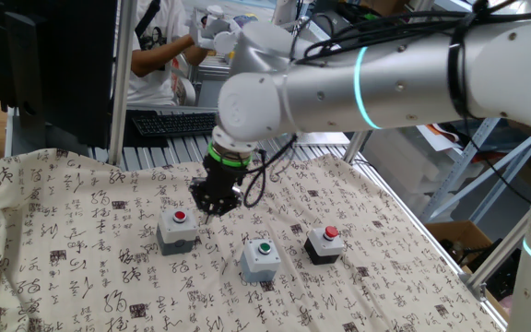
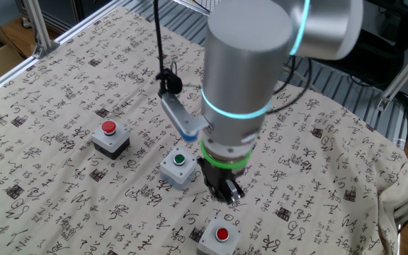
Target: Press three buttons from left to right in sequence
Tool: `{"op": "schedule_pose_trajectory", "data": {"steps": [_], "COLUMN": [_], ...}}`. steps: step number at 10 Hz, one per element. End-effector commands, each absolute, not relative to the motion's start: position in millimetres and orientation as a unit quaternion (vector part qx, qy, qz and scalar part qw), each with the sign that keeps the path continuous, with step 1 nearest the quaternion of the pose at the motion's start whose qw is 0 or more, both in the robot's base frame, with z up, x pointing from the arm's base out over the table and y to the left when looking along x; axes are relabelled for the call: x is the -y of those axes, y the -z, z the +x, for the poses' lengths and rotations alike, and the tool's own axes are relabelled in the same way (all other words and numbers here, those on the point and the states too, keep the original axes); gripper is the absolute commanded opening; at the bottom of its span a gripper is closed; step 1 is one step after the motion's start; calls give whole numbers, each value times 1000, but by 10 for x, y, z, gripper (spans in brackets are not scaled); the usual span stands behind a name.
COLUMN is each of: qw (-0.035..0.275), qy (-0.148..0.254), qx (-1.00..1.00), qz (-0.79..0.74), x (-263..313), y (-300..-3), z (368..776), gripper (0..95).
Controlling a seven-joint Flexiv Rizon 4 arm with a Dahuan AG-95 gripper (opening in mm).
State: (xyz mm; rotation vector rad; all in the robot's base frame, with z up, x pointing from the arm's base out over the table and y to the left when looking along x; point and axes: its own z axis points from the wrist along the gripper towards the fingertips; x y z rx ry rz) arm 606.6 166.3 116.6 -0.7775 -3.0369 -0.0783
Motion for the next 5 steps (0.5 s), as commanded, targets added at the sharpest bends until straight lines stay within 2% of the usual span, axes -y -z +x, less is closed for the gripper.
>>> {"op": "schedule_pose_trajectory", "data": {"steps": [1,5], "qw": [3,5], "qy": [27,25], "qx": [968,966], "qz": [-249,-257], "x": [-1702,-1867], "y": [-1169,-1162], "z": [6112,6202], "gripper": [0,0]}}
